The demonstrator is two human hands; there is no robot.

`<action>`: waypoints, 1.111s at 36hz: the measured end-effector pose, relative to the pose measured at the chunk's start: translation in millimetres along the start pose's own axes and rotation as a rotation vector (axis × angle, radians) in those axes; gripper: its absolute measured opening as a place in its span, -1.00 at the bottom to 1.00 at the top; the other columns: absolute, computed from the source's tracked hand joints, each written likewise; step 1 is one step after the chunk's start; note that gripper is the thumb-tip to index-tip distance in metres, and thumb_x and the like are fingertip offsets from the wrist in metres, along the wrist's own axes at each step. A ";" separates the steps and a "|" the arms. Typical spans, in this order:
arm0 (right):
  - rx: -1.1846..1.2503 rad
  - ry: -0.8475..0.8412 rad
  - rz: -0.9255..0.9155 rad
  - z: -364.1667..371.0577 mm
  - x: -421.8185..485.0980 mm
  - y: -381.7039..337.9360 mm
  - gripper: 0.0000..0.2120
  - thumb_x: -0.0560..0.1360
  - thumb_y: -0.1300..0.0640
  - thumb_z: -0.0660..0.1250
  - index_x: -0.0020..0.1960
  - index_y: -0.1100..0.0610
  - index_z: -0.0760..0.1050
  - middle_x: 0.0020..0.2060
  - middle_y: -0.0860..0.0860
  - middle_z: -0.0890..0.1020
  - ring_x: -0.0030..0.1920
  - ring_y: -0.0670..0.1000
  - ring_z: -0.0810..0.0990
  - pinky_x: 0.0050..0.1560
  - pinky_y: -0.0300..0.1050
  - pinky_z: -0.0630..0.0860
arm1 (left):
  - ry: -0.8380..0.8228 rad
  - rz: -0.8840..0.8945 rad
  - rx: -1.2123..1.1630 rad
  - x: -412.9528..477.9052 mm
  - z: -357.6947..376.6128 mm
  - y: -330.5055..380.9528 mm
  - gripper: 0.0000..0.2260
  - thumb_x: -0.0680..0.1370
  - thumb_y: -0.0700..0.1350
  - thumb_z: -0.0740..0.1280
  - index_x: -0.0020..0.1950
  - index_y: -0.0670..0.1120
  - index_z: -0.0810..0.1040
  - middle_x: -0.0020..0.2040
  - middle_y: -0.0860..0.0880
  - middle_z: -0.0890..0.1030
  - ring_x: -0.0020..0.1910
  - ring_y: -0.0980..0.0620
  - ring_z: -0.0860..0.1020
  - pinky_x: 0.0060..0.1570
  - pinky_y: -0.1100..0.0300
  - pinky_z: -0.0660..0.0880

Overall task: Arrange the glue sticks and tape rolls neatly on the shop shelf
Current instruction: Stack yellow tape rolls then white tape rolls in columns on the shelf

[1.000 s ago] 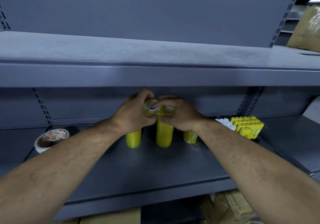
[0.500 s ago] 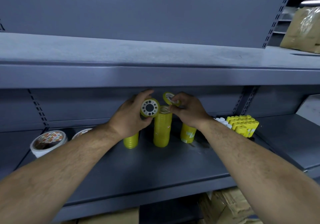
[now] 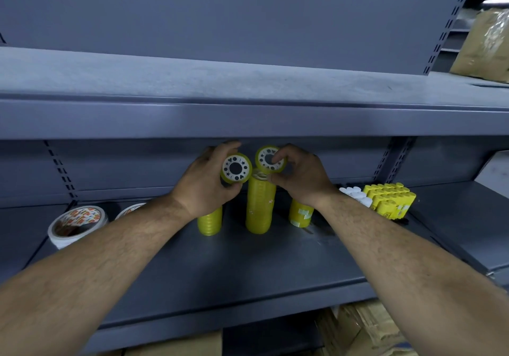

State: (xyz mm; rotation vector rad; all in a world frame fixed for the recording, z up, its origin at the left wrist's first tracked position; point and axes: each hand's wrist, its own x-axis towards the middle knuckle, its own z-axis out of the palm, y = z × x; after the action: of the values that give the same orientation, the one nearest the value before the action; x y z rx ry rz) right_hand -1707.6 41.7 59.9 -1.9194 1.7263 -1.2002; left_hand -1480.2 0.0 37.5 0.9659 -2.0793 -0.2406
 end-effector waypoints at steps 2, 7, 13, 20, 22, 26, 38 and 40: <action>0.010 0.015 -0.003 2.4 1.4 1.3 -0.75 0.41 0.09 0.57 -0.03 -0.07 0.54 0.07 -0.10 0.63 0.09 -0.10 0.58 -0.05 -0.36 0.46 | 0.024 -0.013 0.009 0.4 -1.1 -0.7 -0.38 0.38 -0.11 0.53 0.42 -0.02 0.44 0.28 -0.02 0.53 0.25 0.07 0.47 0.17 0.57 0.21; -0.075 -0.020 -0.002 7.1 8.1 5.1 -0.77 0.43 -0.01 0.55 0.00 0.00 0.56 0.06 -0.05 0.64 0.10 -0.02 0.59 0.09 -0.09 0.54 | 0.123 -0.077 -0.002 4.1 -6.1 0.9 -0.59 0.34 0.09 0.31 0.10 -0.04 0.68 0.08 0.03 0.63 0.09 0.07 0.59 0.12 0.32 0.44; -0.174 -0.121 0.032 12.9 12.8 7.4 -0.81 0.44 -0.04 0.52 -0.07 -0.08 0.51 0.00 -0.09 0.59 0.04 -0.03 0.56 -0.10 -0.22 0.36 | 0.145 -0.127 -0.014 6.3 -10.7 4.5 -0.63 0.31 0.05 0.32 0.01 -0.04 0.71 0.02 0.02 0.65 0.04 0.07 0.60 0.12 0.36 0.42; -0.180 -0.151 0.038 15.0 14.8 5.5 -0.81 0.42 -0.05 0.53 -0.14 -0.14 0.50 -0.09 -0.13 0.57 -0.04 -0.07 0.55 -0.12 -0.24 0.35 | 0.128 -0.166 -0.031 3.3 -12.9 2.4 -0.68 0.31 -0.01 0.36 0.01 -0.04 0.71 0.01 0.02 0.65 0.03 0.10 0.59 0.05 0.47 0.35; -0.179 -0.154 0.038 15.7 14.7 6.2 -0.80 0.41 -0.05 0.53 -0.16 -0.15 0.49 -0.10 -0.14 0.57 -0.03 -0.06 0.55 -0.13 -0.24 0.35 | 0.122 -0.176 -0.042 2.4 -12.8 1.4 -0.68 0.31 -0.02 0.37 0.01 -0.05 0.71 0.01 0.01 0.65 0.01 0.09 0.59 0.04 0.44 0.37; -0.186 -0.153 0.039 16.9 13.8 6.1 -0.79 0.40 -0.05 0.53 -0.17 -0.16 0.48 -0.09 -0.14 0.57 -0.05 -0.08 0.55 -0.20 -0.27 0.34 | 0.107 -0.173 -0.042 2.0 -12.7 1.0 -0.66 0.31 0.04 0.35 0.00 -0.05 0.70 0.01 0.01 0.65 0.01 0.08 0.60 0.05 0.38 0.41; -0.241 -0.152 0.033 19.7 11.9 4.2 -0.78 0.41 -0.08 0.50 -0.05 -0.11 0.49 -0.02 -0.08 0.61 -0.03 -0.05 0.58 -0.19 -0.22 0.37 | 0.074 -0.130 -0.022 2.5 -10.4 3.2 -0.73 0.35 -0.05 0.43 0.02 -0.07 0.69 0.00 0.02 0.65 0.02 0.05 0.59 0.05 0.26 0.46; -0.248 -0.153 0.028 20.3 12.1 4.0 -0.78 0.42 -0.08 0.49 -0.05 -0.11 0.48 -0.03 -0.07 0.62 -0.03 -0.04 0.59 -0.19 -0.21 0.37 | 0.076 -0.126 -0.028 2.4 -10.9 5.0 -0.70 0.33 -0.01 0.39 0.01 -0.08 0.69 -0.01 0.01 0.65 0.02 0.05 0.59 0.05 0.25 0.48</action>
State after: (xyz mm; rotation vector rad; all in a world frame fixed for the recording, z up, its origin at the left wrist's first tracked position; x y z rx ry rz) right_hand -1696.3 23.4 49.4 -2.0563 1.8843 -0.8371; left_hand -1475.8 3.4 48.3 1.0735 -1.9443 -0.2931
